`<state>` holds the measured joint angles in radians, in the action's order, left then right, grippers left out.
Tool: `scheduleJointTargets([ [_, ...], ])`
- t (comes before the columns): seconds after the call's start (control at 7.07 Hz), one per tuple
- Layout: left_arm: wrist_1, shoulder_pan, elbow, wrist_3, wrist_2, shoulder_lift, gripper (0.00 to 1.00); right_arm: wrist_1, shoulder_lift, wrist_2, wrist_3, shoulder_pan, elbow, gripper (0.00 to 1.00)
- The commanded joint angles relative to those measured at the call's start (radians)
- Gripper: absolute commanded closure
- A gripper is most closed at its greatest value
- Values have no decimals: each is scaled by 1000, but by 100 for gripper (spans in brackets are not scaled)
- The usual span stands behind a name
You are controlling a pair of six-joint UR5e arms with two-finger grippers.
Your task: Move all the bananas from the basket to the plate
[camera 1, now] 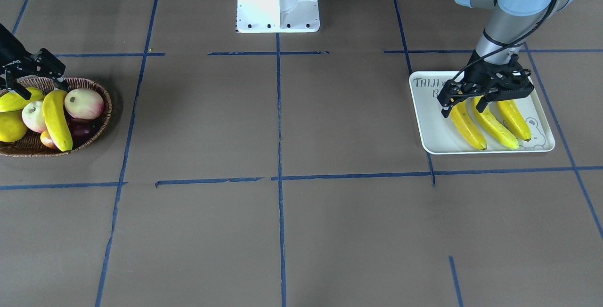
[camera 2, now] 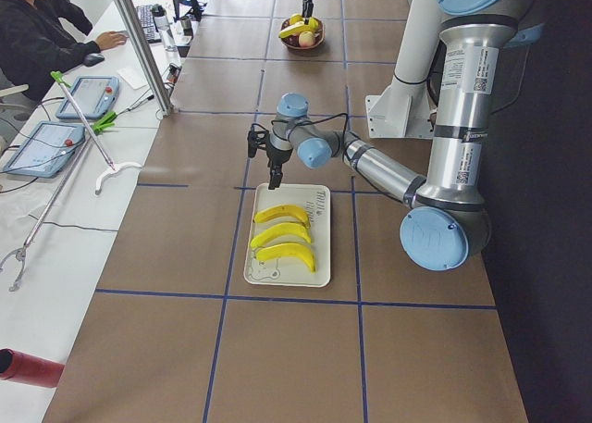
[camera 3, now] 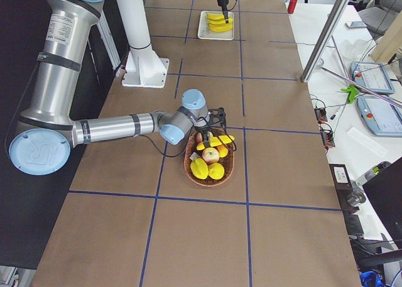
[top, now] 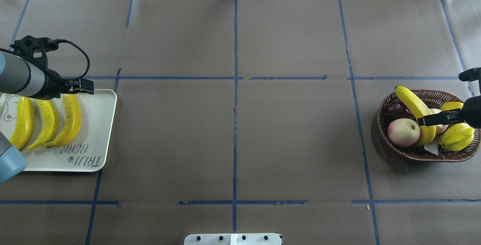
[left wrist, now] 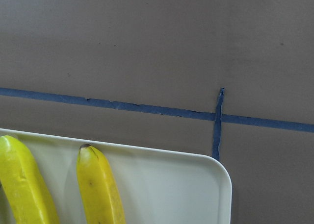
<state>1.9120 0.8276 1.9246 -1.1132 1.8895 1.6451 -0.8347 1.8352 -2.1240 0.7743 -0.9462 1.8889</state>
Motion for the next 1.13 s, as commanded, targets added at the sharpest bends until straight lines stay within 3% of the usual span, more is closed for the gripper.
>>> scheduleJointTargets([
  [0.0,-1,1,4,0,3,2,0,3,-5,3,-26,6,-48,3],
  [0.28,-1,1,4,0,3,2,0,3,-5,3,-26,6,-48,42],
  [0.57,-1,2,4,0,2,2,0,-1,-25,3,-27,9,-48,55],
  [0.85,-1,1,4,-2,0,4,0,0,-33,1,-32,7,-42,91],
  [0.99,-1,1,4,-2,2,4,0,5,-30,-13,-33,-14,-28,98],
])
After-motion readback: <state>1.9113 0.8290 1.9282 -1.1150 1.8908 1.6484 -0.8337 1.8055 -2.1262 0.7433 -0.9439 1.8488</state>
